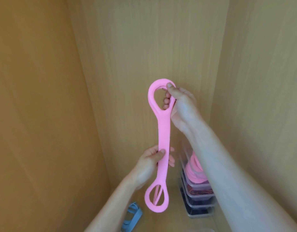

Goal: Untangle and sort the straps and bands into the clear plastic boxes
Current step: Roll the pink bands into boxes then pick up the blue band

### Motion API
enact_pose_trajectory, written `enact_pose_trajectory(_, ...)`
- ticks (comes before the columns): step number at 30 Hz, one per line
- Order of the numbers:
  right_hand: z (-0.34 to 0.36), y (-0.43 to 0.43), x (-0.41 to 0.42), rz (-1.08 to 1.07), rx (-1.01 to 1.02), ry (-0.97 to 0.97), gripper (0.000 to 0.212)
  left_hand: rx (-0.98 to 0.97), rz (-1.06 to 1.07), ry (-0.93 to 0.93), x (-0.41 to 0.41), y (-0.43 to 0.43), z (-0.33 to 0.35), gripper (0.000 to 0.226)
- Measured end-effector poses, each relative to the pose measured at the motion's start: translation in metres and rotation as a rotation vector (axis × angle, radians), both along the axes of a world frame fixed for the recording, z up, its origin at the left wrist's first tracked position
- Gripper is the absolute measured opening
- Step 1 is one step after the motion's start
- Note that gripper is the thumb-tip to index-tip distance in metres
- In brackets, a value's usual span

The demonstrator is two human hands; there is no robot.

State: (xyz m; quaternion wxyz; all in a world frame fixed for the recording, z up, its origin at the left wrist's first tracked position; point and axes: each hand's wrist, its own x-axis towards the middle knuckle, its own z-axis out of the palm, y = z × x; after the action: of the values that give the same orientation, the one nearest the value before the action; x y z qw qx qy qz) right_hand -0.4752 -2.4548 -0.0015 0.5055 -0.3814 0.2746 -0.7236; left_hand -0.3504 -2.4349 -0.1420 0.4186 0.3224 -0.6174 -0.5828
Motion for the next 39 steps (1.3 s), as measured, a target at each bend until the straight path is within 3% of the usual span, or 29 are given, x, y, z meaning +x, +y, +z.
enact_pose_trajectory(4,-0.005,0.004,0.001,0.021,-0.06,0.075,0.018,0.023,0.058,0.004,0.006,-0.005,0.001,0.028)
enact_pose_trajectory(10,-0.03,0.027,-0.006,-0.008,-0.229,0.373,0.006,0.078,0.242,0.076,0.025,-0.028,0.017,0.027)
enact_pose_trajectory(15,-0.072,0.065,-0.019,-0.011,-0.317,0.557,0.018,0.038,0.348,0.065,0.043,-0.044,0.034,0.027)
enact_pose_trajectory(20,-0.128,0.076,-0.024,0.113,-0.242,0.539,0.024,0.05,0.384,0.127,0.049,-0.048,0.044,0.029)
enact_pose_trajectory(24,-0.157,0.078,-0.021,0.195,-0.039,0.442,0.026,0.022,0.346,0.177,0.046,-0.04,0.053,0.03)
enact_pose_trajectory(27,-0.176,0.072,-0.01,0.088,0.133,0.382,0.01,-0.039,0.302,0.136,0.04,-0.031,0.054,0.03)
enact_pose_trajectory(32,-0.194,0.062,0.009,0.012,0.309,0.271,0.021,-0.107,0.271,0.107,0.025,-0.013,0.057,0.03)
enact_pose_trajectory(39,-0.192,0.054,0.016,-0.081,0.421,0.37,0.037,-0.092,0.232,0.155,0.01,0.003,0.053,0.026)
